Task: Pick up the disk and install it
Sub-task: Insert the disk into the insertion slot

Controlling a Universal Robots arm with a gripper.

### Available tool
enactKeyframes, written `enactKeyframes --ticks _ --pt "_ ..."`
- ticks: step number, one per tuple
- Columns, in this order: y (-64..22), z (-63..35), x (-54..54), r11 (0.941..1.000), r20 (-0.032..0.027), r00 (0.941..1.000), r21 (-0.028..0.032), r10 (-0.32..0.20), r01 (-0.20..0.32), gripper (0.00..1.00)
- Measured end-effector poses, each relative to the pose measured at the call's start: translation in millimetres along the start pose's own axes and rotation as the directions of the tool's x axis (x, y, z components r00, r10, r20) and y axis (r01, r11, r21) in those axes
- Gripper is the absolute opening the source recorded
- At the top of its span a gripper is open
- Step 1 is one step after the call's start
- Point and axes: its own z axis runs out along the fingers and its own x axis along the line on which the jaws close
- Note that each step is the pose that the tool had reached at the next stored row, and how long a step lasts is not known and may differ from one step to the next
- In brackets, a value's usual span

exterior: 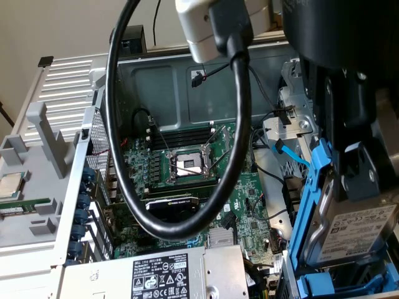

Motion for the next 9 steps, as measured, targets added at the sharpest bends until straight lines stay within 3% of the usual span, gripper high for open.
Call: enactKeyframes --ticks 9 --pt "0.0 0.0 0.0 1.0 -0.0012 1.0 0.0003 0.004 -0.004 0.36"
